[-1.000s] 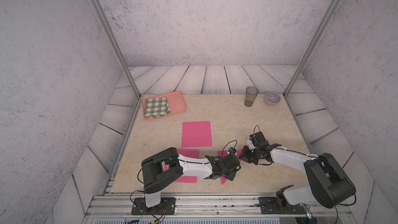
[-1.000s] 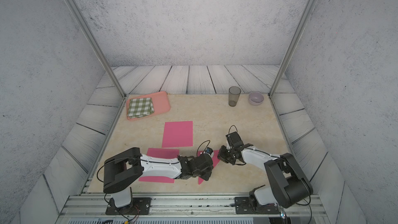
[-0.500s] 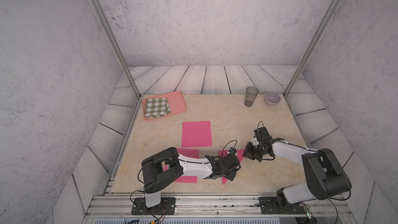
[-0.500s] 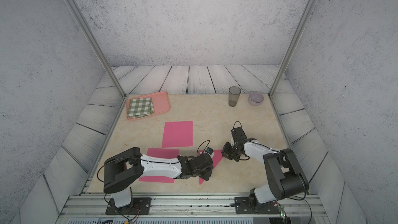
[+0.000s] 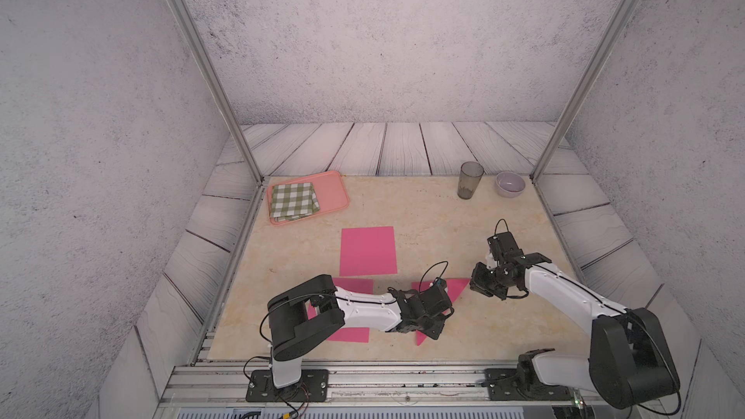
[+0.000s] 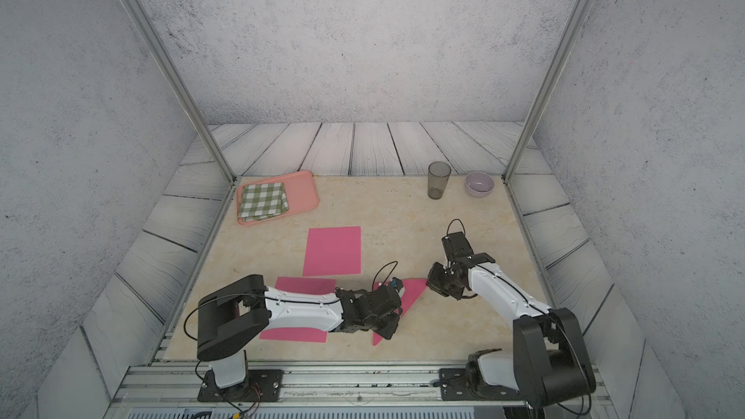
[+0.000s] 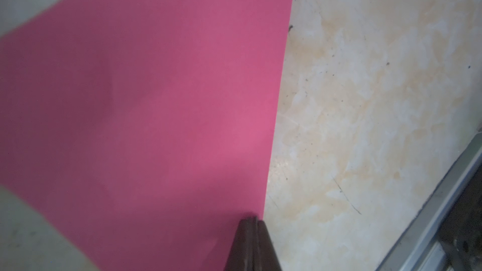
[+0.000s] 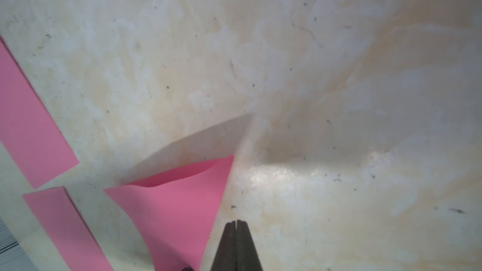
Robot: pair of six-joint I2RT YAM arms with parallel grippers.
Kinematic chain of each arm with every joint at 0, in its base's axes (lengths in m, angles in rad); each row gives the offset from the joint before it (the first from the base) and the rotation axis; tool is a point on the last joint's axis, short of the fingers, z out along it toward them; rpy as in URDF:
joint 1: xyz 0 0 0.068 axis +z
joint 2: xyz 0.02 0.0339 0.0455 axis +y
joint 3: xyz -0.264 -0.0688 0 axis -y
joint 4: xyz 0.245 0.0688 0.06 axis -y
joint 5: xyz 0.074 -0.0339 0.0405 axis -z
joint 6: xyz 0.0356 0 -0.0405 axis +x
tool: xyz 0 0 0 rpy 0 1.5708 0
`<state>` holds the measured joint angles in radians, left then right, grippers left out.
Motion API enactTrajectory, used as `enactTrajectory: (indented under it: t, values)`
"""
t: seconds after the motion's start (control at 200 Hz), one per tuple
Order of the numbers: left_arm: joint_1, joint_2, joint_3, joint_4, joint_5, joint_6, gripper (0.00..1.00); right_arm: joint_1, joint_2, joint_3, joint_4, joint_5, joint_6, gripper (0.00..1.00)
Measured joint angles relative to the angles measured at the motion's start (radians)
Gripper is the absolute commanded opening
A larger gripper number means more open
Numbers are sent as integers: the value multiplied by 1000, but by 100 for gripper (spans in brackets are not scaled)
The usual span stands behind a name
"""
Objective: Fold the square paper diagonally
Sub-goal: Fold the paper at the center of the board.
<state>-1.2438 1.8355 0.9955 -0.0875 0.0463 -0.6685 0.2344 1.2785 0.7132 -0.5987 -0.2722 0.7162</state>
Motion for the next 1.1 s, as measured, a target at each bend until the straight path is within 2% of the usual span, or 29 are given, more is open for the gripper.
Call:
enactTrajectory:
  t: [0.19,0.435,0.811,1.101]
  values:
    - [0,0,9,-22,8,16,0,16,2,0,-24,-89,-13,6]
    - [0,3,22,-48,12,26,0,60,122,0,31,-134,-12,5]
    - [0,5,26,-55,19,44,0,50,295,51,98,-144,-15,3]
    - [0,3,25,-59,19,56,0,-2,328,66,113,-203,-33,3]
